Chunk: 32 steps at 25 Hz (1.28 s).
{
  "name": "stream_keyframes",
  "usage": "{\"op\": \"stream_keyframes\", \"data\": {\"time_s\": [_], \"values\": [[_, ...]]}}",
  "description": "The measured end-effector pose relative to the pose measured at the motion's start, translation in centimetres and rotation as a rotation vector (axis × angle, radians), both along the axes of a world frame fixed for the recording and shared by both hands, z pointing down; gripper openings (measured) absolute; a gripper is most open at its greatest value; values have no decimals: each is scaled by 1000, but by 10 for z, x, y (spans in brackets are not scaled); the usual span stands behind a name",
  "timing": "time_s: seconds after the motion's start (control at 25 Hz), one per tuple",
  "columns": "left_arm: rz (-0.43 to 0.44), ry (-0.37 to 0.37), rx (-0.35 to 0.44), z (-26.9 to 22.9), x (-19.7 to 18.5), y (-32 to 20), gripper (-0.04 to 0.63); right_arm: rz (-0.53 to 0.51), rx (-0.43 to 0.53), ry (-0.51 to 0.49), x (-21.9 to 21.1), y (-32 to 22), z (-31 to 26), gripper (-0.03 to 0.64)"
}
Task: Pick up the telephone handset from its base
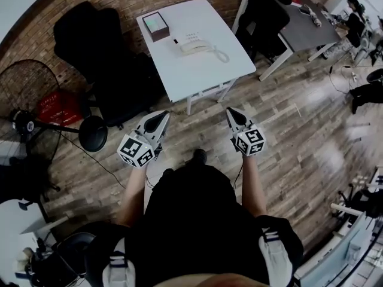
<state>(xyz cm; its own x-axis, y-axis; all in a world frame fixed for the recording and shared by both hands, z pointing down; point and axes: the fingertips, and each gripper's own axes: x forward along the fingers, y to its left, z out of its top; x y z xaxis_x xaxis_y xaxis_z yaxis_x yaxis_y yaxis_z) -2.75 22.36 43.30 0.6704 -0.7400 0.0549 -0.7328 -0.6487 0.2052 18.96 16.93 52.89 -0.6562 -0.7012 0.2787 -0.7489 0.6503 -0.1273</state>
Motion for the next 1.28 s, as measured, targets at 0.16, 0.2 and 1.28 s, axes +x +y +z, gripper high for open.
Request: {"op": "stream_keyframes", "data": {"time_s": [0.16, 0.2, 1.28], "values": [[-50, -2, -7, 3, -6, -9, 18, -41, -5, 20, -3, -20, 4, -3], [-60, -3, -9, 4, -7, -11, 18, -50, -8, 20, -4, -24, 5, -3], [-178, -35, -58, 24, 13, -65, 18, -239, -27, 97, -4, -107, 29, -3]]}}
